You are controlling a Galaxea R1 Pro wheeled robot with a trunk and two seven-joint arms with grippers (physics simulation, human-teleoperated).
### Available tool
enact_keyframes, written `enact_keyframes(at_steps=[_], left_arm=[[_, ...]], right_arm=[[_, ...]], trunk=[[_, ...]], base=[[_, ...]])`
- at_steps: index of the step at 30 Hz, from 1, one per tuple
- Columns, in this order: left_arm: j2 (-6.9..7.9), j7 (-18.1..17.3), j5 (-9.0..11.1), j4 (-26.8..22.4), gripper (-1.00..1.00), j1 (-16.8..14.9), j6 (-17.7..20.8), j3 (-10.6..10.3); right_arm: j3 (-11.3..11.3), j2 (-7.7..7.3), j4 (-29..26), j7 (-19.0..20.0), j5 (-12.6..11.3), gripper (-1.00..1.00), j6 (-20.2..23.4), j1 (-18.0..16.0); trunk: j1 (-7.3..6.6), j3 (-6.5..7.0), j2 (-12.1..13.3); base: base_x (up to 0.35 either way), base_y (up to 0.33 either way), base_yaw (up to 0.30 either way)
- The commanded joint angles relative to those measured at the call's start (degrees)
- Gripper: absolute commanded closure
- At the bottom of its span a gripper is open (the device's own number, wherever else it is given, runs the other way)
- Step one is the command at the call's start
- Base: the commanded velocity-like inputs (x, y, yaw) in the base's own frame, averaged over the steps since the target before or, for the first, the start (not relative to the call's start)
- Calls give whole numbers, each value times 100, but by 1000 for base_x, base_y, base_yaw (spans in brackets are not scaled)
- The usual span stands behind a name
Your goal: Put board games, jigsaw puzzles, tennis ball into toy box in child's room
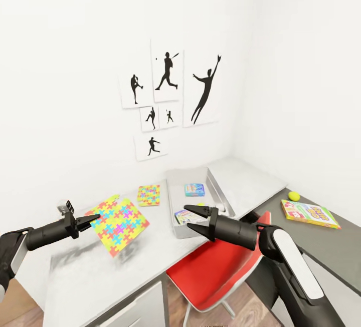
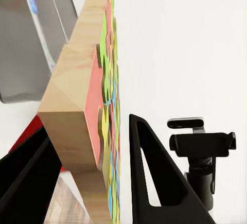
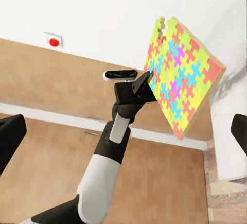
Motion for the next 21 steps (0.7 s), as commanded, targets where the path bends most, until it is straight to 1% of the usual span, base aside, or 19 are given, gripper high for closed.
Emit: enact_keyframes(at_steps=[1,9,11,16,18,19,21], left_arm=[[2,-22,-1,-3,100,-2,60,4],[-13,-11,-7,-3,100,-2,52,6],[-21,-8,0,-3,100,-2,52,3],[3,-6,-10,-4,100,-2,51,5],[36,-14,-5,-12,100,-2,53,1],[132,-24,12,-16,100,-2,57,0],[254,-62,24,-21,100,-2,59,-4]], right_arm=[[-5,-2,-2,-59,-56,-100,2,-7],[-31,-7,-2,-59,-54,-100,2,-7],[-83,-9,-2,-59,-58,-100,2,-7],[-130,-6,-2,-59,-54,-100,2,-7],[-154,-8,-2,-59,-54,-100,2,-7],[-204,-9,-2,-59,-55,-100,2,-7],[-255,-9,-2,-59,-57,-100,2,-7]], trunk=[[-21,8,33],[-196,152,354],[-240,188,434],[-350,278,635],[-394,314,715],[-416,332,755],[-460,367,835]], base=[[0,0,-264],[0,0,-264],[0,0,-264],[0,0,-258],[0,0,-240],[0,0,-222],[0,0,-205]])
